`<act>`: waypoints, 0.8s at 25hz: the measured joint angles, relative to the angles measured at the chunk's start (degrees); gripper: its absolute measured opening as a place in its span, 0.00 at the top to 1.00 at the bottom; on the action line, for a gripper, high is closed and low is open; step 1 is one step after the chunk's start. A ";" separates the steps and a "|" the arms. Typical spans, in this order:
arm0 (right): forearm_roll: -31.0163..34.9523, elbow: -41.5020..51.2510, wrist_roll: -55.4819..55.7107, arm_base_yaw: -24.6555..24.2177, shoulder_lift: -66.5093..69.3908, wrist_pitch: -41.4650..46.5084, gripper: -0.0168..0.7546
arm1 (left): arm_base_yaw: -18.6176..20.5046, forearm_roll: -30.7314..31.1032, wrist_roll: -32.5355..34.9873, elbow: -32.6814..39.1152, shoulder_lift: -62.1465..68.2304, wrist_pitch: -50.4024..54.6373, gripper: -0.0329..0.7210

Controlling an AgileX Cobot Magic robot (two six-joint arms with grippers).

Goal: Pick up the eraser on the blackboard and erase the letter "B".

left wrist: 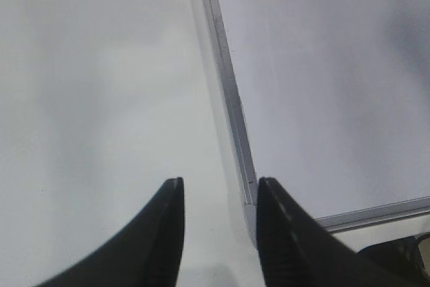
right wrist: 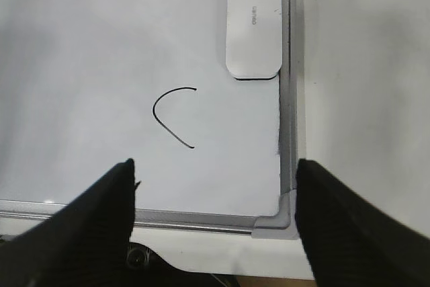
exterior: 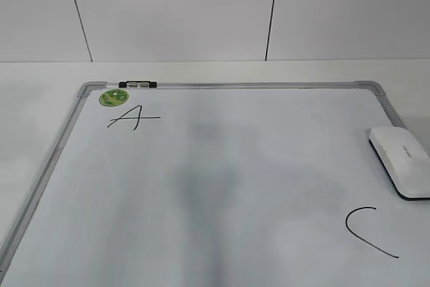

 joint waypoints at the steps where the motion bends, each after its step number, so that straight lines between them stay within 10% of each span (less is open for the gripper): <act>1: 0.26 0.66 0.00 0.00 -2.28 -0.42 0.21 | 0.00 0.13 0.00 1.10 -3.08 0.10 0.59; 20: -0.39 16.64 -6.39 0.00 -21.70 -2.89 0.21 | 0.00 0.57 0.00 21.97 -43.12 -0.36 0.63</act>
